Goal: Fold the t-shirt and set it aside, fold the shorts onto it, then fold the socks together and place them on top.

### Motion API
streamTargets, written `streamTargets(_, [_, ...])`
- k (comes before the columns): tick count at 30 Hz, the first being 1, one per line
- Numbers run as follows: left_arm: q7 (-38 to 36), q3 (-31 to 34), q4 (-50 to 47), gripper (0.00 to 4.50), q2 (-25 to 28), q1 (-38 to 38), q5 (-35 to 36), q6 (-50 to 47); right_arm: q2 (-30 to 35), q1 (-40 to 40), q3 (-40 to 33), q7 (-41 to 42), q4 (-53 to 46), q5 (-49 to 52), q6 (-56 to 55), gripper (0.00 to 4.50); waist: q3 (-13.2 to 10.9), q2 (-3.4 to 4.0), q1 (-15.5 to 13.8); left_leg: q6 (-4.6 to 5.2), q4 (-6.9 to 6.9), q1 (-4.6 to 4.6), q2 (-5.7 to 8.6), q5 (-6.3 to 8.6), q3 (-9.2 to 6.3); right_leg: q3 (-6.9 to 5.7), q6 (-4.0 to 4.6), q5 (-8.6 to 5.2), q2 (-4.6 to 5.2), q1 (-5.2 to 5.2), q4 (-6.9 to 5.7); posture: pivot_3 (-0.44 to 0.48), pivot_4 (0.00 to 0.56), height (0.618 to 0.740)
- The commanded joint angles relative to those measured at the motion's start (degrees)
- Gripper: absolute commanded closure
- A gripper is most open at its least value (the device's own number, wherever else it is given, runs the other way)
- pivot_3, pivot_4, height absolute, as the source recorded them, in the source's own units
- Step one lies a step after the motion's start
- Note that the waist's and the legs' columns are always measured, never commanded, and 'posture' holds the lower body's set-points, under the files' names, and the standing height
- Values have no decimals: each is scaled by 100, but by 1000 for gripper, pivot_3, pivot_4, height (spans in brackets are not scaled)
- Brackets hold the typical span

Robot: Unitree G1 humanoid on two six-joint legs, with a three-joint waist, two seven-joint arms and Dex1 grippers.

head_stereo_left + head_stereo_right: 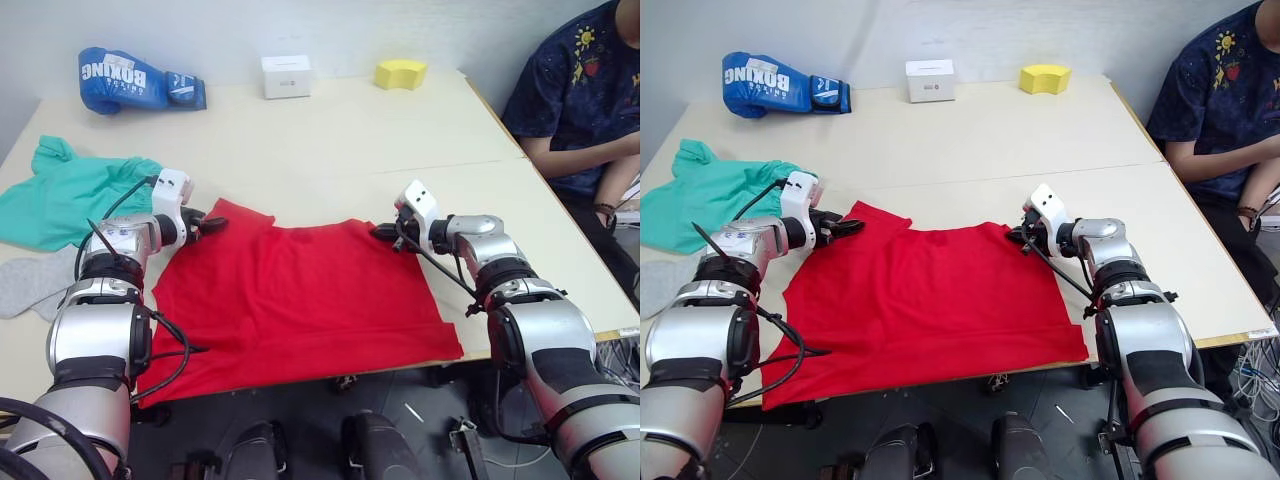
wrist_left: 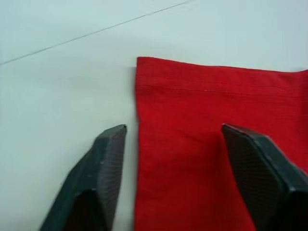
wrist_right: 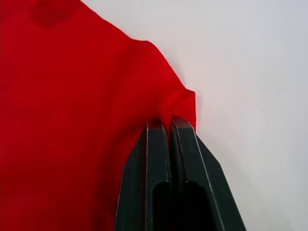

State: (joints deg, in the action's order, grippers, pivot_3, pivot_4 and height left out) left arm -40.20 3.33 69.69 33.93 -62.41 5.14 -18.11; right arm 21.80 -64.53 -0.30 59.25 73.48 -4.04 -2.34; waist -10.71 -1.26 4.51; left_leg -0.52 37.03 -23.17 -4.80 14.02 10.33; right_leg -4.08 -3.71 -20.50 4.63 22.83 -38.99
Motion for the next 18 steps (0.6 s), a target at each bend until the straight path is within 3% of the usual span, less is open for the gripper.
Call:
streamTargets(1, [-148, 32, 93, 2383, -128, 45, -44, -157, 61, 75, -8, 90, -139, 41, -5, 4500, 0, 0, -8, 0, 1, 0, 0, 0, 0, 0, 0, 0, 0, 0, 0, 0, 150, 740])
streamTargets(6, [-51, 128, 34, 4015, -81, 140, -46, -45, 106, 83, -48, 90, -141, 81, -2, 4500, 0, 0, -6, 0, 0, 0, 0, 0, -2, 1, 0, 0, 1, 0, -1, 0, 150, 740])
streamTargets(8, [-12, 335, -8, 4453, -63, 167, 111, 138, 130, 74, -77, 80, -145, 119, -24, 4500, 0, 0, -1, 0, 0, -1, -1, 0, -2, 1, 0, 0, 1, 0, -1, 0, 150, 740])
streamTargets(12, [-56, 571, -87, 4453, 13, 191, 228, 291, 226, 6, -174, 144, -172, 239, -37, 4500, -1, -1, 7, 0, 0, -2, -4, 0, -3, 0, 0, 0, 1, 0, -1, 0, 150, 740])
streamTargets(18, [-528, 702, -378, 4453, 270, 282, 302, 257, 544, -168, -395, 1005, -285, 621, 429, 4500, -4, -6, 13, 0, -4, -5, -1, 0, -2, -2, 0, 0, -2, 2, 5, 0, 150, 740])
